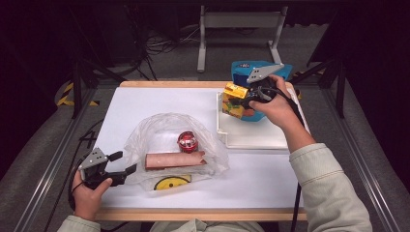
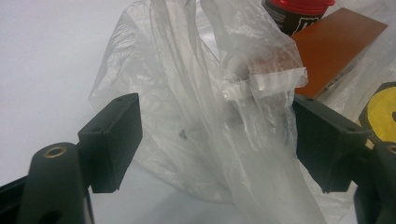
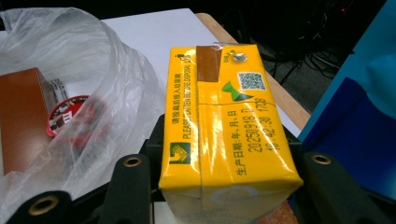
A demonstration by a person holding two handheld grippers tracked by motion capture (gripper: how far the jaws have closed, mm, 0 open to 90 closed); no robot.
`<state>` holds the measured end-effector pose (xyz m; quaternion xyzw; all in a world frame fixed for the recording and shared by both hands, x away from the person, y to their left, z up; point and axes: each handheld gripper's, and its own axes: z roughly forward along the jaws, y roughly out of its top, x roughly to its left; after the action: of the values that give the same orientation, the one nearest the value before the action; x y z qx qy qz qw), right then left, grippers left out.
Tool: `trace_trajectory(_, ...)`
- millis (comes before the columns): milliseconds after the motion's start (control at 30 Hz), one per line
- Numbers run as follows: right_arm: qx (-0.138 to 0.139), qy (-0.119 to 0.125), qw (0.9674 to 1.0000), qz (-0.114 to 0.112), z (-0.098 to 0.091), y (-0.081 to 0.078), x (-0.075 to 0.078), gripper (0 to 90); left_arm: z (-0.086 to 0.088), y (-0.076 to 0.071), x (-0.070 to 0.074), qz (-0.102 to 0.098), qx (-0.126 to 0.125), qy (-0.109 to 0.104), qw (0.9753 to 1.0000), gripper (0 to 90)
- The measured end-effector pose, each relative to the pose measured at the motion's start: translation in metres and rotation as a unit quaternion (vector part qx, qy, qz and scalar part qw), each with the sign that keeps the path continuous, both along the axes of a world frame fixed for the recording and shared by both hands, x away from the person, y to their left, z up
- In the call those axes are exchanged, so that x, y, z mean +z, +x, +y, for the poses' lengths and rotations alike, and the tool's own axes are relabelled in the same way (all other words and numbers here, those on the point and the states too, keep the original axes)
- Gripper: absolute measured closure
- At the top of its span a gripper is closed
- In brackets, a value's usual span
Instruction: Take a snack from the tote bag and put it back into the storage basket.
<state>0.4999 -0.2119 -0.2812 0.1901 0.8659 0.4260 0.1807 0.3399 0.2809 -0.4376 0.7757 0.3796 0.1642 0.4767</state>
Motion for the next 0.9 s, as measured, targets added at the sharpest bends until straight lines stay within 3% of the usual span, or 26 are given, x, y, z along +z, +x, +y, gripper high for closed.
trace_trajectory(900, -0.010, -0.022, 0.9994, 0.025, 0.000, 0.013, -0.047, 55.3, 0.000, 0.000, 0.000, 0.000, 0.001, 0.003, 1.0000, 21.4)
